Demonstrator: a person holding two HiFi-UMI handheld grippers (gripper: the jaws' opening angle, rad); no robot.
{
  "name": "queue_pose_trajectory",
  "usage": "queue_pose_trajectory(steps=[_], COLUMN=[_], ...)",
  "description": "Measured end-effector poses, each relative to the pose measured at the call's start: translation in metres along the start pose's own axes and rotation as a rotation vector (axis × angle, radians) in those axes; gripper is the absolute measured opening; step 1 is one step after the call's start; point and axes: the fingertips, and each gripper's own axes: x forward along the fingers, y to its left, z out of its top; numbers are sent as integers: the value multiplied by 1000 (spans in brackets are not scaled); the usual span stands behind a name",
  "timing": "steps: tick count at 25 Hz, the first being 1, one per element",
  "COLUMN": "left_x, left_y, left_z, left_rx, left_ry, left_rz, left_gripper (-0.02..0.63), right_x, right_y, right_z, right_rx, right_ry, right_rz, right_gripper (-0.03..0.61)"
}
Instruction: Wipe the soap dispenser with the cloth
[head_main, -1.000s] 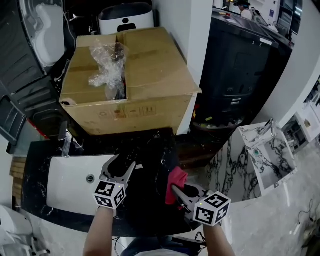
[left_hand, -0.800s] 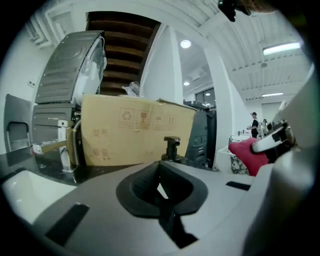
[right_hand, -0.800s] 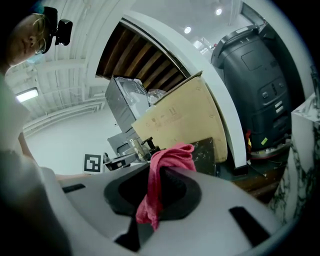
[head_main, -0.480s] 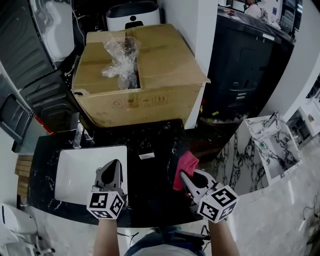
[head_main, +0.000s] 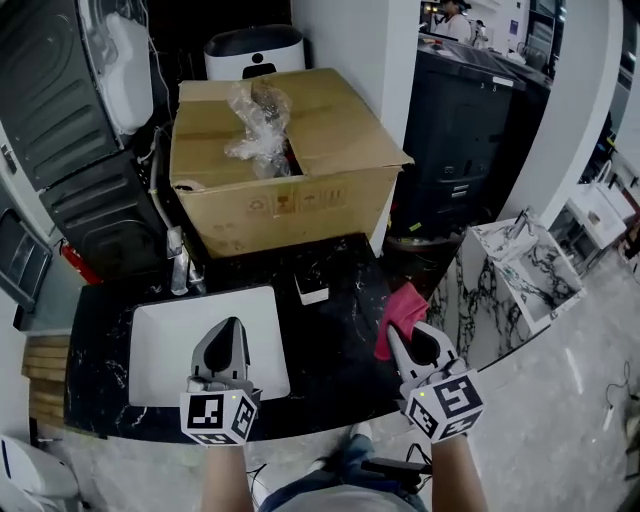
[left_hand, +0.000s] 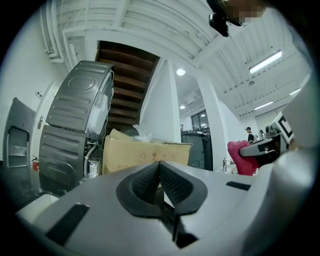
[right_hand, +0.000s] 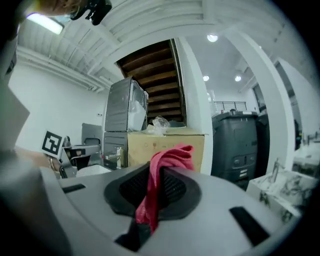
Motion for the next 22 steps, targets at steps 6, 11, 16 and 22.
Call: queue_pose_trajectory(steps=[6, 11, 16, 22], left_x=[-31, -49, -66, -85], left_y=[7, 10, 13, 28], left_z=[28, 40, 49, 59], left_rx=[70, 128, 108, 136], left_ry=[-62, -81, -102, -120], left_rz=[-42, -66, -86, -71], left_gripper=[12, 12, 12, 12], right_x=[-25, -41, -55, -62], right_y=[26, 44, 58, 77], right_z=[25, 36, 42, 45], right_rx=[-121, -114, -125, -141], right_ry=[-34, -68, -75, -66], right_rz=[-111, -155, -186, -196], right_gripper=[48, 48, 48, 48])
